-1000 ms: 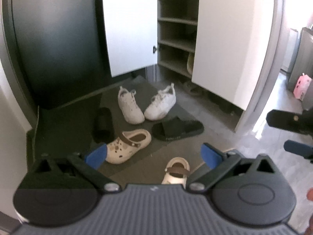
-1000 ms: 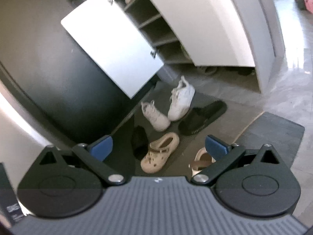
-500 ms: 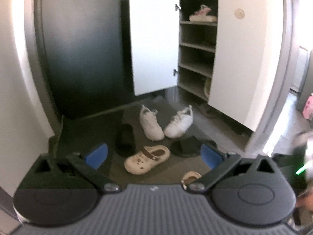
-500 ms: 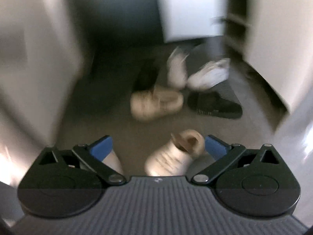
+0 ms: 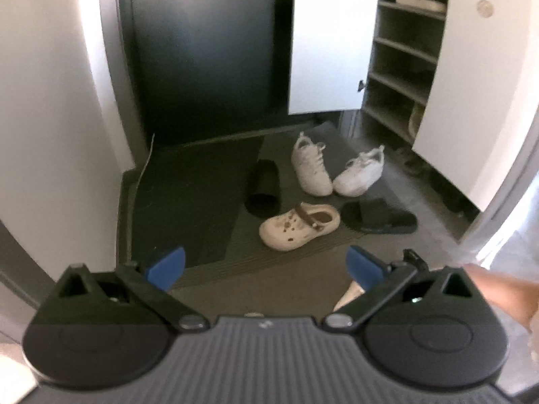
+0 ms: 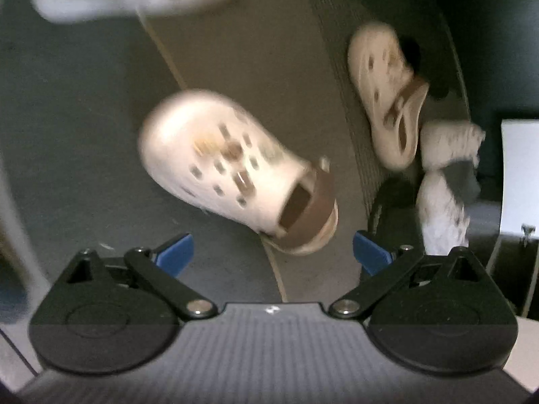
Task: Organize scattered shoes
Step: 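Grasp the white clog by its brown strap with the right tool and lift, then carry the clog with the right tool and lower it beside the white sneakers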
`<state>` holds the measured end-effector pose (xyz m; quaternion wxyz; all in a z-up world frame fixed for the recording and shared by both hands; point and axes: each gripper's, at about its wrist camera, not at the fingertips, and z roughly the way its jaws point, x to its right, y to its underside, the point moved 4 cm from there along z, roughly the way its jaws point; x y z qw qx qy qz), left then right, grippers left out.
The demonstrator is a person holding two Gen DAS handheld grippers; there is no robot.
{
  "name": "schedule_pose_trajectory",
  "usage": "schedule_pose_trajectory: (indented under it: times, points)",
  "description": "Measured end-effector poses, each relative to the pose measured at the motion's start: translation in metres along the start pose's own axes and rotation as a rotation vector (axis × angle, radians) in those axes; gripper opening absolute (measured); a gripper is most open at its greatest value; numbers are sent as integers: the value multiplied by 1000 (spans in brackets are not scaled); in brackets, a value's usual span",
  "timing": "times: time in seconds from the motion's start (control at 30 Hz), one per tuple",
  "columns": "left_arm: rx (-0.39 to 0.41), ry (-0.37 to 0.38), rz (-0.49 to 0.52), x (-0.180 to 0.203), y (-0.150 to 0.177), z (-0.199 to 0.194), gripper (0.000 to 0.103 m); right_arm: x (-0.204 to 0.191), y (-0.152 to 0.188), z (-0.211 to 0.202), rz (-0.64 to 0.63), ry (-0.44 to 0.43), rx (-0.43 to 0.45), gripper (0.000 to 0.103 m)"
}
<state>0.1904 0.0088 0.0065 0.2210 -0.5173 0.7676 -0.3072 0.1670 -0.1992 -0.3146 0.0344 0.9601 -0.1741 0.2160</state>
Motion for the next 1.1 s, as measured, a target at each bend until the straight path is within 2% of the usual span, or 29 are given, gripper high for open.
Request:
schedule_pose_trajectory:
  times: [0.07,0.23,0.47,0.53,0.6,0.73,0.83,0.87,0.93,1.1]
  points:
    - [-16,-20,27,0,1,12,103,-1,1,10,3,-25,9,98]
    - [-49,-3,19,1,-6,29,103,-3,3,34,10,-89,32,101]
    - [-36,36,17,14,-5,21,103,-6,6,67,20,-177,63,97]
    - [-26,45,23,20,-2,16,103,-23,-21,56,-14,-189,78,97]
    - [-18,49,19,22,-1,11,103,-27,-23,50,-82,-134,90,97]
    - [12,32,15,26,-4,6,103,0,-9,50,-82,19,47,97]
    - [19,10,8,26,-6,7,103,0,-5,61,-149,20,-5,97]
    - [13,6,0,25,-7,8,103,-1,-3,64,-171,21,-22,95]
    - [7,-3,-4,25,-9,13,103,-2,-2,74,-200,17,-44,77]
    - [-10,-39,-15,21,-16,29,103,-8,-6,112,-237,-30,-64,67]
